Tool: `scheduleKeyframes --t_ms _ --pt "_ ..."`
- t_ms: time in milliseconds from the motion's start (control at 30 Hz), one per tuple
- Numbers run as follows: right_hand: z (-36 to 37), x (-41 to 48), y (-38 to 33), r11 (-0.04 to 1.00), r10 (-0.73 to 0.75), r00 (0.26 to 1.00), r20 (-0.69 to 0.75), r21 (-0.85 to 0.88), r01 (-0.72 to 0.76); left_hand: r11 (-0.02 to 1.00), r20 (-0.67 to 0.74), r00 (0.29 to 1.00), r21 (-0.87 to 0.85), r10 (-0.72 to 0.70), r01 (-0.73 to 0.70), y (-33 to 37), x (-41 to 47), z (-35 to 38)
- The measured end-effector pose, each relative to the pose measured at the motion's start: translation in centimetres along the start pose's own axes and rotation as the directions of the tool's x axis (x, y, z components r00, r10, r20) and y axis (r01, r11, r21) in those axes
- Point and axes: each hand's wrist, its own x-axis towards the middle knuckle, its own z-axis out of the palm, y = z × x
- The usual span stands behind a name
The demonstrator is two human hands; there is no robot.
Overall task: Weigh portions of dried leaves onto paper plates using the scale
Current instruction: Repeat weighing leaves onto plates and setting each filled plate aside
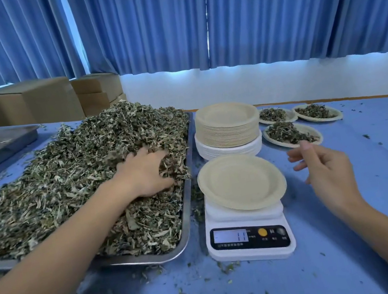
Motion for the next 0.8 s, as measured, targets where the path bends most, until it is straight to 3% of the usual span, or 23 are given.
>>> scheduleKeyframes --t_ms 67,300,567,800 --pt "0.0 -0.2 1.2 0.999 0.038 0.998 0.049 -0.030 -0.036 0.992 0.070 0.997 0.125 -0.014 0.005 0.1 0.2 0.7" --pt "0.0 -0.3 1.9 0.997 0.025 0.994 0.106 -0.078 -0.017 0.982 -0.147 0.983 0.167 0.114 -0.089 1.2 -0.6 1.0" --pt "-0.3 0.1 2.5 0.999 0.014 0.995 0.094 -0.041 -0.010 0.996 -0.368 0.930 -0.080 0.006 -0.038 0.8 -0.9 -0.2" --pt "-0.3 0.1 2.8 0.998 0.021 0.994 0.108 -0.060 -0.015 0.975 -0.421 0.900 -0.221 -0.111 0.017 0.3 -0.9 -1.2"
